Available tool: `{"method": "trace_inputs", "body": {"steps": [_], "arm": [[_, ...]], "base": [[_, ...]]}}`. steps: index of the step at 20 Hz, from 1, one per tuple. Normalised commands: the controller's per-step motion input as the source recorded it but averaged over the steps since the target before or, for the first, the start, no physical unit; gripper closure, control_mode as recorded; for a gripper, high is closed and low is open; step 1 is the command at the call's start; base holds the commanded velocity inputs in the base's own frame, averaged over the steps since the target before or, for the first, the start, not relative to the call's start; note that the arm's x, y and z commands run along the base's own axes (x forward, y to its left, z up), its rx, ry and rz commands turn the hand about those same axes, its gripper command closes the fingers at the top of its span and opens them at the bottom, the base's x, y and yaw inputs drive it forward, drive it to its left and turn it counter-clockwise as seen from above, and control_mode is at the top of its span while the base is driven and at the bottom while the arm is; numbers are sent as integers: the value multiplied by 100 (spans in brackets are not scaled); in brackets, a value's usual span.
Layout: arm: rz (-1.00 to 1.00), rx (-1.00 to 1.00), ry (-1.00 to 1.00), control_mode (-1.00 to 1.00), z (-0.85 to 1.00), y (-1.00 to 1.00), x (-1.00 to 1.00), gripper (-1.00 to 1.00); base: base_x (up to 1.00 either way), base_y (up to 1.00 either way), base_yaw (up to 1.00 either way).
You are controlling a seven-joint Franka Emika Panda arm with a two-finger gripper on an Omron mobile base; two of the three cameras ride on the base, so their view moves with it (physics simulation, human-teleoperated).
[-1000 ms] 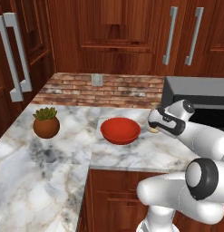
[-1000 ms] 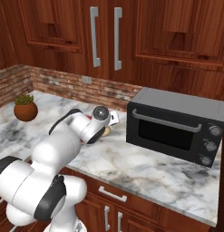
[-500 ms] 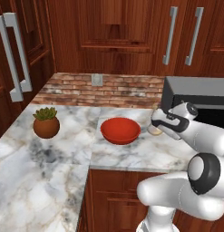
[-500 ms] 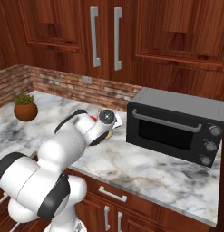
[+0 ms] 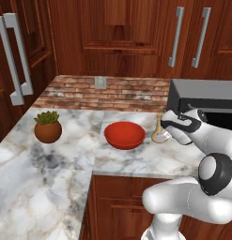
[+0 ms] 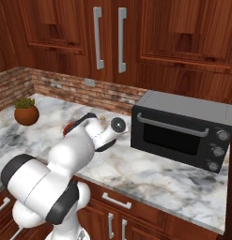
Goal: Retrieve the bottle and the shaker from the cabinet and place them next to the mixing bowl on the counter. Then add garlic from the fridge to the mixing bowl.
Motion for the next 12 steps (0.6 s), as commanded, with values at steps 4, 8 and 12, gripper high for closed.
{"method": "trace_inputs", "body": {"steps": [4,8,12], "arm": [[14,0,0,-100,-18,0,5,100],[4,0,0,-100,-24,0,1,100],[0,0,0,-100,-30,0,0,100]], "base": [[0,0,0],[0,0,0],[0,0,0]]}}
